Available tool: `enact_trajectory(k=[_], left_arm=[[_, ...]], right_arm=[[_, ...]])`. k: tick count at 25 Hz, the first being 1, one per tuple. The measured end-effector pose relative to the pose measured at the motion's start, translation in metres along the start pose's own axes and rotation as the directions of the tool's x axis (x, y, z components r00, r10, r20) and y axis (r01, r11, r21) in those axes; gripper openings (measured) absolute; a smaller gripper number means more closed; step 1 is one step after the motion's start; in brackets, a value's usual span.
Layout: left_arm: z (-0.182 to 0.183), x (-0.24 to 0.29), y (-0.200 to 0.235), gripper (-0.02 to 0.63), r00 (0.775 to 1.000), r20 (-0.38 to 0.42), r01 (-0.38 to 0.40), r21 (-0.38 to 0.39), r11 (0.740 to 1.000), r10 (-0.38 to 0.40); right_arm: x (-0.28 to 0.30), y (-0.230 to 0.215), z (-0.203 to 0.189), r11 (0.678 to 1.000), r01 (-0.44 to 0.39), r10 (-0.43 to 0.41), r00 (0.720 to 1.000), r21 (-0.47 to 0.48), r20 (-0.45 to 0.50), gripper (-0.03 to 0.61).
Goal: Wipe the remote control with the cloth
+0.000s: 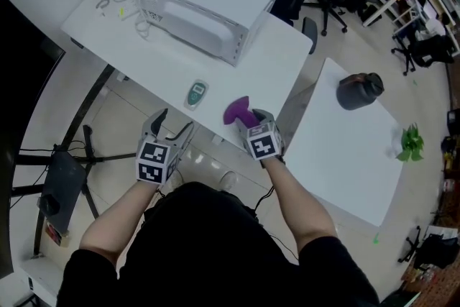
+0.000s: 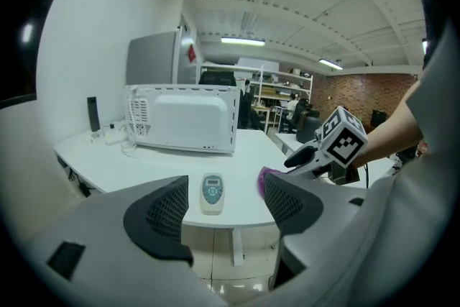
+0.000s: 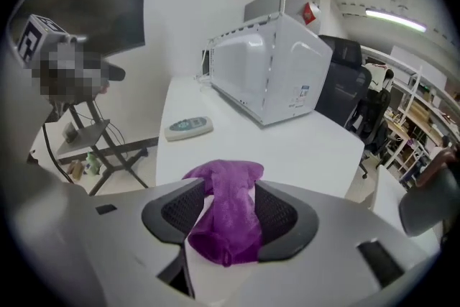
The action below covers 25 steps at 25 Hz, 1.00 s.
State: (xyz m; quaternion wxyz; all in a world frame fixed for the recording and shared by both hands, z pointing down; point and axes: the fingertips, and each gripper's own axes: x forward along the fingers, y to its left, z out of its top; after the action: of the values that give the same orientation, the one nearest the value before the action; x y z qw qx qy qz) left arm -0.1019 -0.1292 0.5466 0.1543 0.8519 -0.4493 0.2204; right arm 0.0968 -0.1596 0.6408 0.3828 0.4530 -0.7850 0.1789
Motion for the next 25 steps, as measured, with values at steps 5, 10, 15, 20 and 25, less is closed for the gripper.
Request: enact_trajectory(k=[5,10,15,20,25], left_arm=[[0.038,-0.020,-0.013,0.307,0.994,0.096,0.046,0.016,0.999,-0.047],[0.071,-0.045,-0.037,0.239,0.980,0.152,0.114,0.081,0.990,-0.125],[0.095,-0.066,-0.057,0.132,0.963,0.203,0.146,0.156,0.977,-0.177],[0.103,-0.075,-0.062,0.018,0.961,0.222,0.122,0.195,0.973,-0.165],[0.101,-0.076,-0.069,0.000,0.962,0.211,0.131,0.207,0.969,-0.175]], right_arm=[[-0.083,0.032,0.066,1.000,-0.026,0.023,0.966,0.009,0.258,0.239],[-0.145,0.069,0.117,0.995,-0.088,0.057,0.895,0.051,0.442,0.118],[-0.176,0.096,0.140,0.994,-0.105,0.078,0.854,0.023,0.515,0.073],[-0.186,0.107,0.145,0.996,-0.089,0.071,0.846,0.008,0.528,0.027],[-0.188,0.111,0.148,0.996,-0.092,0.071,0.842,0.013,0.534,0.017]])
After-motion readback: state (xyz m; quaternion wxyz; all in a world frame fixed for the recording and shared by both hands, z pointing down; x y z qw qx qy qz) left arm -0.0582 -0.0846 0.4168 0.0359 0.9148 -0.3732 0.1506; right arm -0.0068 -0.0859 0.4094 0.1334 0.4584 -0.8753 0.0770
